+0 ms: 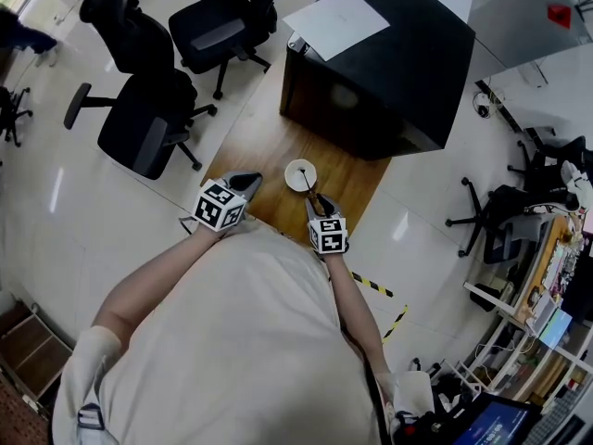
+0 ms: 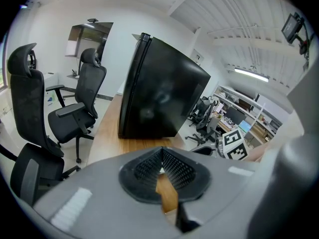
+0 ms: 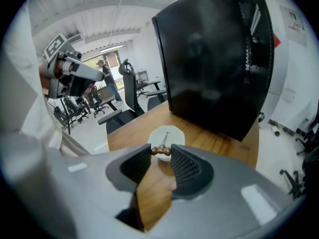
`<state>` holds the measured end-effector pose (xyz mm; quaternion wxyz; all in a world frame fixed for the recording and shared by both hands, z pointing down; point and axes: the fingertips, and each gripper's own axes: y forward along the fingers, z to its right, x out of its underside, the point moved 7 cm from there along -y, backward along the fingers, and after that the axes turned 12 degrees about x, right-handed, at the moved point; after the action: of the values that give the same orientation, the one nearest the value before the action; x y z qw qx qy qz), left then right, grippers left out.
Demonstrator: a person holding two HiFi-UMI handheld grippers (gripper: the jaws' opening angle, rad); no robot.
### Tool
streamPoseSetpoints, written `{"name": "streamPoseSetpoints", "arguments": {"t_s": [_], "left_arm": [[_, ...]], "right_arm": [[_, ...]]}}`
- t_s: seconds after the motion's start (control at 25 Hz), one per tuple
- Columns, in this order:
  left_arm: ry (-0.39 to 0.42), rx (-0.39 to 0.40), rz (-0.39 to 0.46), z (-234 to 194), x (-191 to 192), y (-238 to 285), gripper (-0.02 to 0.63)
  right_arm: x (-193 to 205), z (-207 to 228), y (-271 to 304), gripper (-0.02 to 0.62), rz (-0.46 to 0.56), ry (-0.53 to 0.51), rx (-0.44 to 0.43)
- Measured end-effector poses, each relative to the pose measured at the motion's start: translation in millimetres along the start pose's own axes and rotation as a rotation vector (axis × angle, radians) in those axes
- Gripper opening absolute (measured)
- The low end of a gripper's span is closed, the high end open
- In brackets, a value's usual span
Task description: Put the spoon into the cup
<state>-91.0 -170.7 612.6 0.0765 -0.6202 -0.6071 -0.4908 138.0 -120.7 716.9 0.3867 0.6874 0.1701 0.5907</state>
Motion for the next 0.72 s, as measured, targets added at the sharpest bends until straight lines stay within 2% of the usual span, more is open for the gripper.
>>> {"name": "streamPoseSetpoints", "arguments": {"t_s": [0.72], "left_arm": [[-0.015, -0.008, 0.013, 1.1, 9.6, -11.7, 0.0]], "right_arm": [[8.5, -8.5, 21.3, 0.124, -0.069, -0.045, 0.0]]}}
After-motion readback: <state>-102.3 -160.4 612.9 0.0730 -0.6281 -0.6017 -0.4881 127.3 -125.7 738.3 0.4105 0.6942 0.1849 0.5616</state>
